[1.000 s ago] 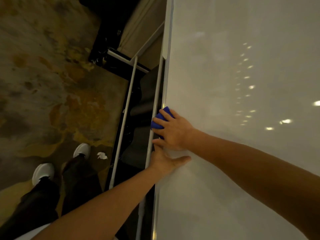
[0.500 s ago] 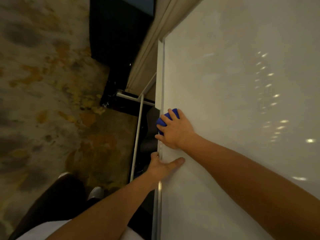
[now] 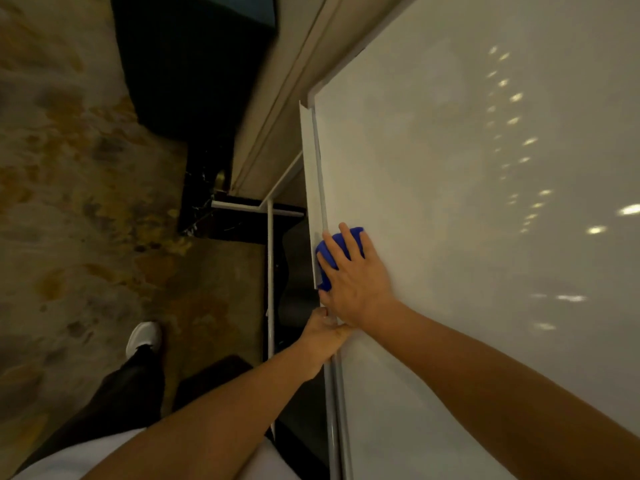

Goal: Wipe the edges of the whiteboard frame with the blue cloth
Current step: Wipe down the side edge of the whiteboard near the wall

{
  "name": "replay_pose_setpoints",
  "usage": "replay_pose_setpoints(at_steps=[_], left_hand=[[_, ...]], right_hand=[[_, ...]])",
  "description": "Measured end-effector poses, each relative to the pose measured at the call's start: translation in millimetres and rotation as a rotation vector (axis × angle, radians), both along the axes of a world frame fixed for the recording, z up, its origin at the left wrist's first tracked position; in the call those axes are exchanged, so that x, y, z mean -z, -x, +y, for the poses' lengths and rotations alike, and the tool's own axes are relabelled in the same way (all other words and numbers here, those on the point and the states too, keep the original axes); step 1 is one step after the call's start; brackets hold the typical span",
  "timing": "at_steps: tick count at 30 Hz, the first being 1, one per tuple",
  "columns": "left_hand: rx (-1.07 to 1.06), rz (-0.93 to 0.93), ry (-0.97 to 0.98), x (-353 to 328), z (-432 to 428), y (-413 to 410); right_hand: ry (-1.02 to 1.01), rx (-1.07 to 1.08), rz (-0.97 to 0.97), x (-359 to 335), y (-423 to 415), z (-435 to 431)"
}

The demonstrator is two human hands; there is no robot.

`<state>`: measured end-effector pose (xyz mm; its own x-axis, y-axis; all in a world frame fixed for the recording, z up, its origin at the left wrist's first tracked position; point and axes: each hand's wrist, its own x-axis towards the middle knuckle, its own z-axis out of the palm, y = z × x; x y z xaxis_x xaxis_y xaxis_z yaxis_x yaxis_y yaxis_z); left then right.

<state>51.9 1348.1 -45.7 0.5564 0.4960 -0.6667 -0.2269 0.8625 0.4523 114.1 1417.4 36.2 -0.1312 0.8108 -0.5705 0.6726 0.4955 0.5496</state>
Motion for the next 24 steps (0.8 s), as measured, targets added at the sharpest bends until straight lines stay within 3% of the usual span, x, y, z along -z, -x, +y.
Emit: replay_pose_setpoints(at_steps=[11, 18, 24], left_hand=[[0.081, -0.267, 0.357, 42.4, 64.9, 21.3], [0.211, -0.236, 0.197, 29.7, 149.1, 28.8], [0.217, -0.155, 0.199, 24.0, 195.2, 33.5]], right_hand=[[0.045, 0.070, 0.070, 16.9, 10.5, 104.2], [0.004, 0.064, 0.066, 23.4, 10.7, 171.8], [-0.004, 0.063, 0.068, 24.9, 13.1, 214.6]])
